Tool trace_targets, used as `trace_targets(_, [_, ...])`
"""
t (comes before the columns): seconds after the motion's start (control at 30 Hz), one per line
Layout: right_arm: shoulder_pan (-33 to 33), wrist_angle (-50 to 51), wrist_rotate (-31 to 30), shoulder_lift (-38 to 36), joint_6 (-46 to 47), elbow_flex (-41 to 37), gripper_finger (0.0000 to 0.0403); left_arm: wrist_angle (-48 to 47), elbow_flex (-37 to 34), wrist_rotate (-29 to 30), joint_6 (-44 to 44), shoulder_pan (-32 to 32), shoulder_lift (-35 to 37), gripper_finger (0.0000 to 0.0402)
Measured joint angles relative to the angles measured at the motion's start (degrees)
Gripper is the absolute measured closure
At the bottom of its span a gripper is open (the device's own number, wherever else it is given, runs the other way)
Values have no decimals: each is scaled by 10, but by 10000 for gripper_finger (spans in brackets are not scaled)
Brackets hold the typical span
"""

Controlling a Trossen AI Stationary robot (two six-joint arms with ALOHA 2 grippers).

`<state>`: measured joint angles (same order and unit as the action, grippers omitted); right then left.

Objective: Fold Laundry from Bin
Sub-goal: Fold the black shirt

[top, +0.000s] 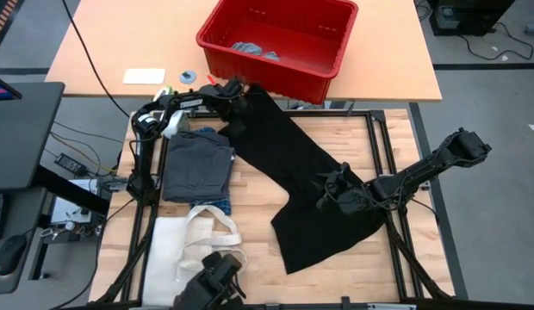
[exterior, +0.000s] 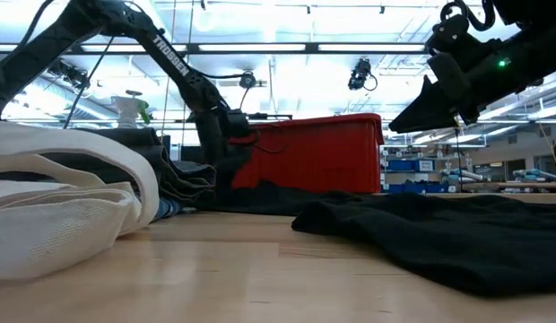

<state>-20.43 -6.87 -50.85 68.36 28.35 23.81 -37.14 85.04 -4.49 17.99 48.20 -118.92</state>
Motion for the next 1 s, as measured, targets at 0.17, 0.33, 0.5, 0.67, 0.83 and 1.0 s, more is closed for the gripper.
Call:
trace_targets(0.17, [0,0,2,0,-1,0,251,0,0,10,24,-23,-1,315])
trace_targets(0.33, [0,0,11,0,-1,0,251,-15,0,12,54,-26,2,390])
trace_targets(0.5, [0,0,11,0,1,0,251,-20,2,17,63,-20,41,396])
trace_targets(0.67, [0,0,11,0,1,0,251,-15,13,6,67,-15,103,398])
trace_targets(0.83, [0,0,11,0,1,0,251,-12,13,-30,67,-25,141,399])
trace_targets(1.0, [1,1,27,0,8,0,251,-8,13,-38,69,-47,152,400])
